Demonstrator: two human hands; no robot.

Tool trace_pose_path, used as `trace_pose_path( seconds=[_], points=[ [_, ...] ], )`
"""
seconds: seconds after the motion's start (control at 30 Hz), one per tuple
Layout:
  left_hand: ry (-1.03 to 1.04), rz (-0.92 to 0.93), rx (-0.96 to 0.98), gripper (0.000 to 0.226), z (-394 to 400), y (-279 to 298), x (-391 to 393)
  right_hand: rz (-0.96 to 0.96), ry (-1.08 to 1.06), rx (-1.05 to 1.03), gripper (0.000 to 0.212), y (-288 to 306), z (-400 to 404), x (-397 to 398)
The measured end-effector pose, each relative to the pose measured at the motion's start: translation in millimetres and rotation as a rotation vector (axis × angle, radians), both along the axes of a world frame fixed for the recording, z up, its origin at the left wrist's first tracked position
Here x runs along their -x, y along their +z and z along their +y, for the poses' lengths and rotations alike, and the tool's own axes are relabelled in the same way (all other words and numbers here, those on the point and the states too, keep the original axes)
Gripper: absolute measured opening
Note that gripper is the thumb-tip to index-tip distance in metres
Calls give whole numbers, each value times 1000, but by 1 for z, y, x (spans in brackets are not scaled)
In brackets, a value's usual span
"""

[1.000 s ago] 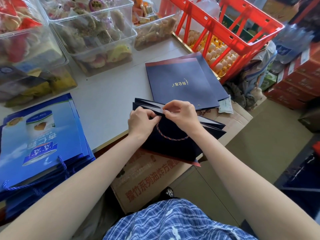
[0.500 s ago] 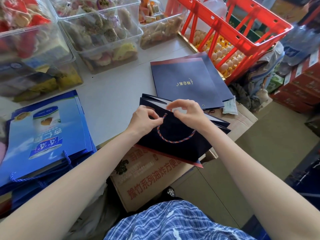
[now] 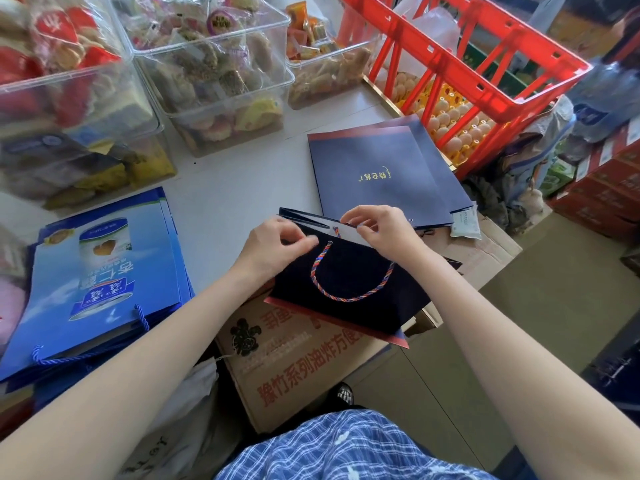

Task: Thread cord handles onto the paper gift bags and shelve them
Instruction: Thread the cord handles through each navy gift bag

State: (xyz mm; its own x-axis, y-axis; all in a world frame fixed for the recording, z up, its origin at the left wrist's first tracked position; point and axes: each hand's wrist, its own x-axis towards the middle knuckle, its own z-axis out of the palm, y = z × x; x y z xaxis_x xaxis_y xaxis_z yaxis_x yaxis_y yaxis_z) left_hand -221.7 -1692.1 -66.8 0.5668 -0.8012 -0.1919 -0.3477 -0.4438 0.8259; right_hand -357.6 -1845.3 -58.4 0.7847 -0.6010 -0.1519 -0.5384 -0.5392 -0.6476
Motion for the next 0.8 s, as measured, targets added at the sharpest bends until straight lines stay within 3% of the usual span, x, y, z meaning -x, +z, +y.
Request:
trace_pose_path(
  seconds=[0.1, 0.37, 0.53, 0.7, 0.8],
  points=[
    [121, -207, 140, 12, -8, 15, -9, -33, 19, 28, 31, -3, 5, 0],
    [-269, -443, -112, 6, -40, 21, -8, -63, 79, 167, 24, 1, 19, 10],
    [-401, -656, -105, 10, -37, 17, -2, -95, 55, 208, 26, -7, 24, 16],
    [-291, -343, -159, 5, -28, 2, -3, -153, 50, 300, 16, -15, 29, 16],
    [-172, -272, -93, 3, -26, -4, -1, -97, 10, 430, 7, -14, 38, 17]
  ],
)
